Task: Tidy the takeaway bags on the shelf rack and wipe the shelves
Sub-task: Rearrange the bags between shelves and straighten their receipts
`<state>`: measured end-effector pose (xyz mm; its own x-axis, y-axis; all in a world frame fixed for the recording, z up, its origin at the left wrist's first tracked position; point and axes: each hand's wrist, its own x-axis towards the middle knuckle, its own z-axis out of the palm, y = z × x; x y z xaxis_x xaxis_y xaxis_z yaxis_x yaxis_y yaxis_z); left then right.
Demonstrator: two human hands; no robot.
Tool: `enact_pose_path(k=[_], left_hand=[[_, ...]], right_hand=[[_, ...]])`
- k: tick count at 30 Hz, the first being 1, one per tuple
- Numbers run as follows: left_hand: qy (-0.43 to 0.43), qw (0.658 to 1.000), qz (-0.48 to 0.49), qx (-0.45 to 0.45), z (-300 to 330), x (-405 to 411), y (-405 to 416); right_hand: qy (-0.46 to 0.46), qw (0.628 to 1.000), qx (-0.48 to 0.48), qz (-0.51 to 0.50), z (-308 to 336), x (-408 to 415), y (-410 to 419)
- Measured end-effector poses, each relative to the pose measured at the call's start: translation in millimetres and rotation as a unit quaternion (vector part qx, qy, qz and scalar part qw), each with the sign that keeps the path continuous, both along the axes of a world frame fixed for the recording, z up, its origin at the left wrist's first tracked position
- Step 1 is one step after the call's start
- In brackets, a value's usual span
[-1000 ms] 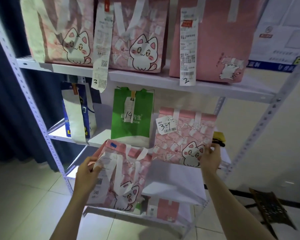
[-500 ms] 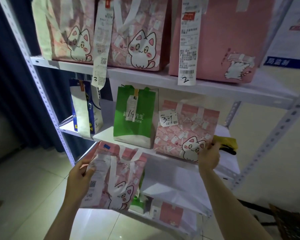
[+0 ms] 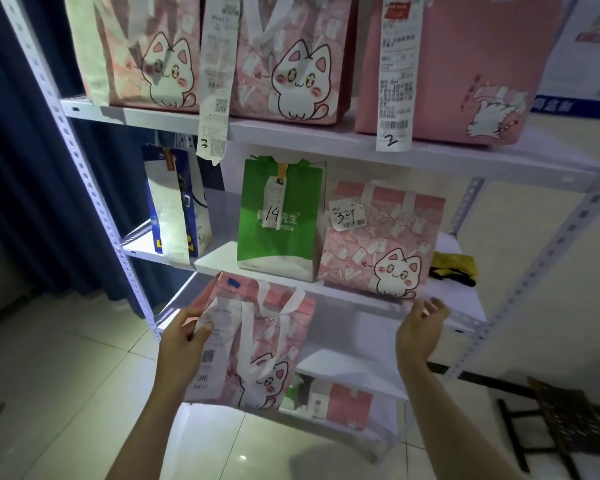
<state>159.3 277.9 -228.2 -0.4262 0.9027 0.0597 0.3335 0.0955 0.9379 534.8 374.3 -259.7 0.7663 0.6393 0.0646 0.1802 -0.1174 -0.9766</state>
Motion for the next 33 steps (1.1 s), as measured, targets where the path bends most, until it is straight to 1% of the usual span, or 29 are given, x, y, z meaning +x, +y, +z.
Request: enact_pose_path(k=[4, 8, 11, 14, 16, 18, 21, 23, 25, 27, 29, 33], left_hand=[[-0.029, 0.998, -0.050, 0.009, -6, -28, 7], [-0.040, 0.995, -0.092, 0.025, -7, -65, 6], [-0.049, 0.990, -0.127, 0.029, -10, -99, 5], [-0.065, 0.985, -0.156, 0.035, -15, -133, 5], [-0.073, 0.983, -0.165, 0.036, -15, -151, 3], [-0.079, 0.983, -0.162, 0.039, -13, -166, -1], [-0.090, 0.982, -0.162, 0.031, -10, -184, -6], [-0.098, 0.981, -0.166, 0.016, -13, -195, -7], [-0.105, 0.981, -0.162, -0.001, -17, -202, -10], [-0.110, 0.983, -0.146, -0.020, -22, -206, -14], [-0.120, 0.984, -0.122, -0.041, -29, -209, -19], [-0.170, 0.976, -0.092, -0.097, -54, -218, -27]], right_hand=[[0.004, 1.000, -0.016, 0.015, -29, -40, -32], [0.088, 0.993, -0.020, 0.075, -52, -107, -64], [0.111, 0.977, -0.091, 0.158, -58, -167, -92], [0.136, 0.944, -0.182, 0.241, -53, -224, -117], [0.149, 0.924, -0.215, 0.278, -51, -254, -132], [0.137, 0.914, -0.213, 0.315, -55, -277, -143], [0.113, 0.907, -0.221, 0.340, -55, -301, -153], [0.098, 0.907, -0.220, 0.345, -53, -312, -154], [0.060, 0.911, -0.216, 0.346, -55, -320, -154], [0.030, 0.916, -0.211, 0.341, -60, -324, -154], [0.024, 0.919, -0.205, 0.335, -68, -326, -155], [-0.019, 0.916, -0.214, 0.340, -91, -323, -159]])
